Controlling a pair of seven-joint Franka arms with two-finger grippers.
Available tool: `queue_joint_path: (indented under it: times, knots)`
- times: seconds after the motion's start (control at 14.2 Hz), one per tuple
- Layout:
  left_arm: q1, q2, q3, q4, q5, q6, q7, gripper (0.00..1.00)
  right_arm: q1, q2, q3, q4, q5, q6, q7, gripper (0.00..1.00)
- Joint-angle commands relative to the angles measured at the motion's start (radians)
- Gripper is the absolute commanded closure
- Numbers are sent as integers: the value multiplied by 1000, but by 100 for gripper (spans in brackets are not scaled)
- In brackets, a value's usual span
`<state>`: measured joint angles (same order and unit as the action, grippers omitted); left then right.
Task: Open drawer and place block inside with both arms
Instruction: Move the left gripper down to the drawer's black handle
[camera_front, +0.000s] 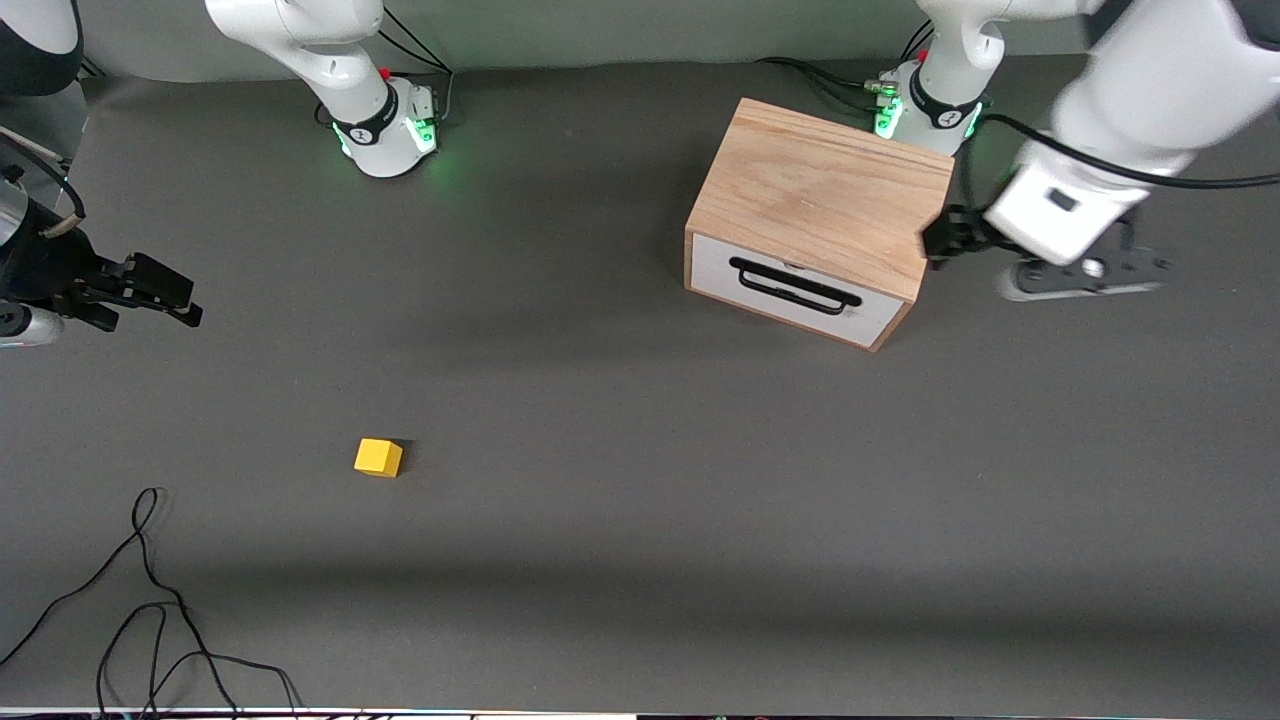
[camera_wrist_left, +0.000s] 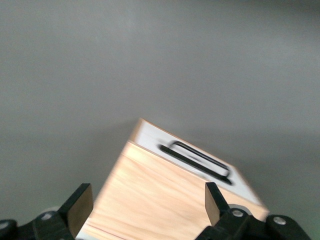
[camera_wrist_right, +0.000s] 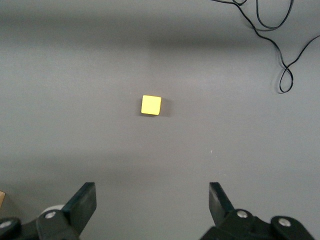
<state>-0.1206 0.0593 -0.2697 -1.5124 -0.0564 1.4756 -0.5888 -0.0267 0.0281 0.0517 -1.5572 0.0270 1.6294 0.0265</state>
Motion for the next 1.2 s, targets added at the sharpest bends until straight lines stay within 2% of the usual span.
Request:
queue_joint_path:
  times: [0.0,0.35,0.49,0.71,1.13]
  knots:
    - [-22,19,-35,-14,-59,29,-281,0,-2,4,3,14,-7,-13,6,0]
    - [-120,50,-36,-46,-60,132,-898,0,-2,3,2,11,-6,-13,-20,0]
    - [-155,65,-36,-49,-49,141,-1046,0,-2,3,2,11,-6,-13,-20,0]
    - [-186,80,-36,-69,-46,117,-1109,0,-2,3,2,9,-6,-13,-20,0]
    - [-217,122,-36,-83,-2,8,-1111,0,1,3,3,9,-4,-13,-20,0]
